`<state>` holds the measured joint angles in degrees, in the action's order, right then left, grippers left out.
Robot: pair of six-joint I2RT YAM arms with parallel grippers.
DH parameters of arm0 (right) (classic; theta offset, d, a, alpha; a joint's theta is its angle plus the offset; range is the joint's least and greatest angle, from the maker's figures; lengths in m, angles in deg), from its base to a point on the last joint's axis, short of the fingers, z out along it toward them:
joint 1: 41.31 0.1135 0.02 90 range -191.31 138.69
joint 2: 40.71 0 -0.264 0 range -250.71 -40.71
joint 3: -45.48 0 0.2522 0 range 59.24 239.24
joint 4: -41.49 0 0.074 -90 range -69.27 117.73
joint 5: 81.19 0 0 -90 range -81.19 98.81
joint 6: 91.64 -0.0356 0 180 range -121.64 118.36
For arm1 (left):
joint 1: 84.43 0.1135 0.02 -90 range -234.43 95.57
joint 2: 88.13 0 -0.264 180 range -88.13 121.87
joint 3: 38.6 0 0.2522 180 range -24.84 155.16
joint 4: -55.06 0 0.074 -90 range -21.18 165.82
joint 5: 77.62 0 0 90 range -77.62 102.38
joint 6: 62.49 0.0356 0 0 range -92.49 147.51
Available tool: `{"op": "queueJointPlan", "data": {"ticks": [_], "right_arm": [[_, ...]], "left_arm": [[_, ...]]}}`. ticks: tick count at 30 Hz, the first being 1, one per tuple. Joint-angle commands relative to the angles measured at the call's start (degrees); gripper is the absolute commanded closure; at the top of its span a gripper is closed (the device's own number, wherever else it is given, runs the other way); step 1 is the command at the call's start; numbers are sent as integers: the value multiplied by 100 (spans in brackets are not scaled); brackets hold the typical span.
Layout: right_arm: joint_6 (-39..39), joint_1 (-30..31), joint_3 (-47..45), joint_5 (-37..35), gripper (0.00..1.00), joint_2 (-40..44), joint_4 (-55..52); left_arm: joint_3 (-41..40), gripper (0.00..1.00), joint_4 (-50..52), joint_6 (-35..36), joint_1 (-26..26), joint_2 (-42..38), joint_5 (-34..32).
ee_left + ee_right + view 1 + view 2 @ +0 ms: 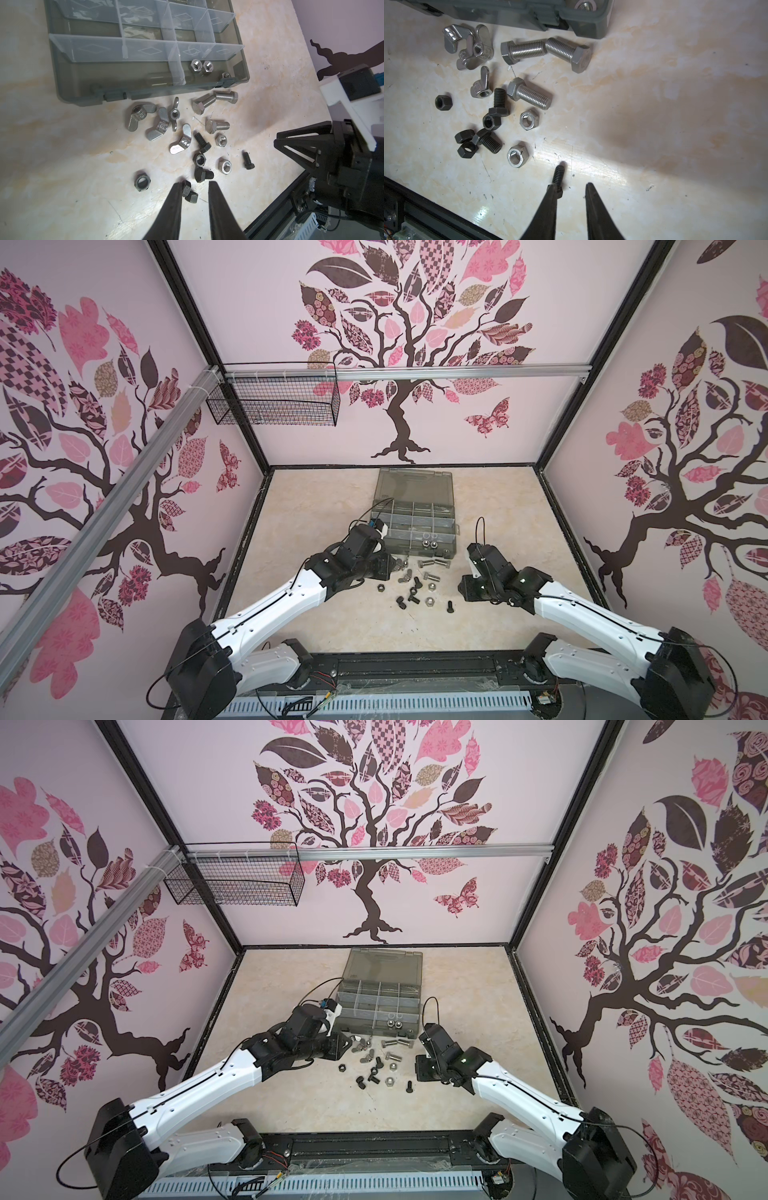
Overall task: Sort the screws and nuts into containers
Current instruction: Pick up the nut from the bottom-center of the table.
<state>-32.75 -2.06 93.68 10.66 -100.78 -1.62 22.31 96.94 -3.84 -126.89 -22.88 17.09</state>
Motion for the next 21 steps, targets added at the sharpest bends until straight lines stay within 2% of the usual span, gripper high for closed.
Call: {"op": "queueJointPlan", "data": {"ticks": [1,10,21], "right_arm": [[-187,234,100,-197,72,-191,-15],[-413,569,175,-283,72,-617,323],[-498,1060,455,-376,66,-1345,514]], "left_arm": [[-499,73,37,-324,18,-528,-401],[-1083,73,480,-487,18,-1546,-729],[-1742,73,275,-968,18,-2175,-530]]}}
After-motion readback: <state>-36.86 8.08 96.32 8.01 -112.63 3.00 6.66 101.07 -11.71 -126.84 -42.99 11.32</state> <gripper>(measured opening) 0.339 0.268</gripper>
